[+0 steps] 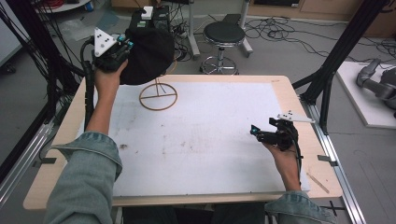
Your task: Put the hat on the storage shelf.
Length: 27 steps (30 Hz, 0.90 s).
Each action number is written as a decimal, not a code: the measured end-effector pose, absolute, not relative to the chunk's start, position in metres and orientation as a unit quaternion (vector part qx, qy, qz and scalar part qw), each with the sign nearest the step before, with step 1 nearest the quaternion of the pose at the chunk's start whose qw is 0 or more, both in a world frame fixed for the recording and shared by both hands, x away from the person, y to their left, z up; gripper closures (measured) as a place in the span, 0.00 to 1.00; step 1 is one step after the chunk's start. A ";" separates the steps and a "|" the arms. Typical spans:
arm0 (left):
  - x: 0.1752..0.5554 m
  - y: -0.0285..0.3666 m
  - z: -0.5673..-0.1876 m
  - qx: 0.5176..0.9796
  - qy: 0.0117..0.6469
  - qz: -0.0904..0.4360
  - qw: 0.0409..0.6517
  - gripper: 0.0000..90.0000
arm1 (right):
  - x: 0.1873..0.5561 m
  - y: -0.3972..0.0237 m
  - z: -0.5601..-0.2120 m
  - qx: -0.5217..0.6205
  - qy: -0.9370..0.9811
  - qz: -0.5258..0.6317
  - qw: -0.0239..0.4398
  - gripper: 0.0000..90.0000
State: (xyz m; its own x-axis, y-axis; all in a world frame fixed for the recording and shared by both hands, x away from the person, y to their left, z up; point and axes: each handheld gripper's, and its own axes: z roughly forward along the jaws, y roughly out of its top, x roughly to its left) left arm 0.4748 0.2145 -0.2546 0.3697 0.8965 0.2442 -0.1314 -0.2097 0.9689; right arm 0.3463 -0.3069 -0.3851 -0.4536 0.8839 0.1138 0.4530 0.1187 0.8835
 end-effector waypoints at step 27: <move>0.486 0.201 -0.279 0.648 0.320 0.440 0.533 0.84 | 0.346 -0.306 -0.385 0.469 0.712 0.470 0.229 0.14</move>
State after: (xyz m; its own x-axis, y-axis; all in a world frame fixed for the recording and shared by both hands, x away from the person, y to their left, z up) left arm 0.4858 0.2013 -0.2785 0.4082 0.8839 0.2282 -0.0537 -0.2264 0.9726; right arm 0.3463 -0.3059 -0.3849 -0.4559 0.8827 0.1140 0.4526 0.1196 0.8837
